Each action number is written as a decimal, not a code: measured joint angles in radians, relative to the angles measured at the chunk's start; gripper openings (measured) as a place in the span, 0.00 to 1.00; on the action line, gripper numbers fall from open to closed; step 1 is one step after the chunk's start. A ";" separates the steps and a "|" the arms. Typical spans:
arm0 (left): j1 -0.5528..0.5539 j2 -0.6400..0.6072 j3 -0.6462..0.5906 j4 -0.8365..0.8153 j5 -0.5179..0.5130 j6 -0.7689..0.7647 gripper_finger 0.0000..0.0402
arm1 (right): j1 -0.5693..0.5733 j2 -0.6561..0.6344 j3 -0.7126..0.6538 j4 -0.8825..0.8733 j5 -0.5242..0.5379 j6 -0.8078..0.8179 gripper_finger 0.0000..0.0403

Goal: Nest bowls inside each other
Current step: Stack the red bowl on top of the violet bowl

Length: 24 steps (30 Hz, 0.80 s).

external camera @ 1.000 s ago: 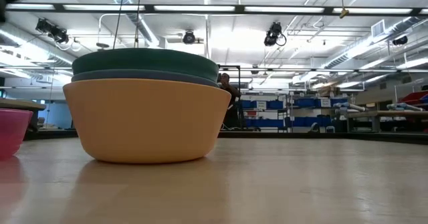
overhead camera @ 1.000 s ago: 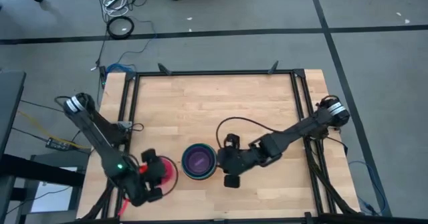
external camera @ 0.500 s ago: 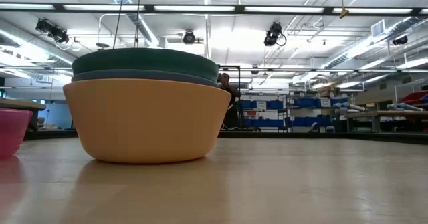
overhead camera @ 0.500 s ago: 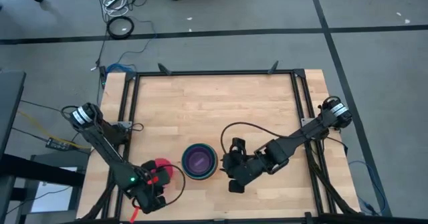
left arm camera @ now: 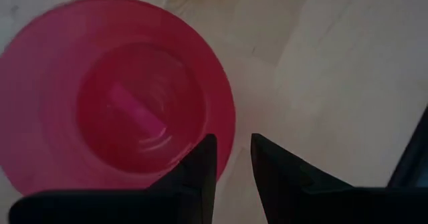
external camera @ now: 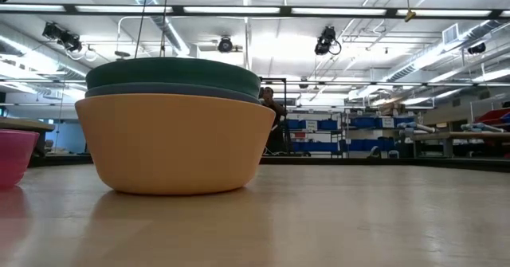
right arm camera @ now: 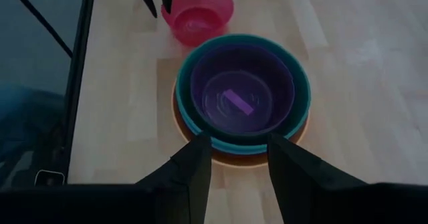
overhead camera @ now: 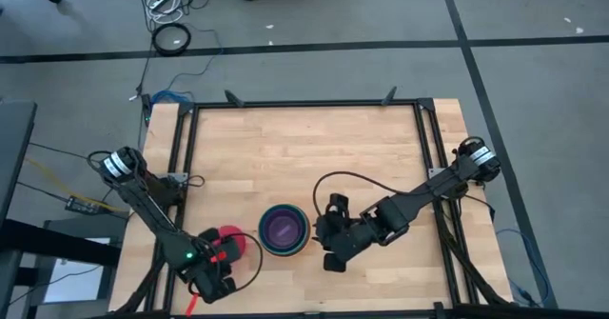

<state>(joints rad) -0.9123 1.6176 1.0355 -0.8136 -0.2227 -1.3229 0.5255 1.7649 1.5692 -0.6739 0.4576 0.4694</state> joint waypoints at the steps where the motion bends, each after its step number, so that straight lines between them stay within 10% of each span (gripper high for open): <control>1: 0.000 0.000 0.000 0.005 0.001 -0.002 0.25 | 0.000 0.000 0.000 0.000 0.000 0.000 0.33; 14: 0.000 0.096 -0.002 0.005 0.005 0.007 0.24 | 0.001 0.000 0.000 -0.002 0.000 0.000 0.32; 24: 0.000 0.078 0.004 -0.010 -0.010 0.066 0.02 | -0.003 0.001 0.000 -0.005 0.025 -0.004 0.32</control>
<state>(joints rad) -0.9127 1.6958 1.0394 -0.8235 -0.2329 -1.2568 0.5226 1.7660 1.5692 -0.6788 0.4826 0.4655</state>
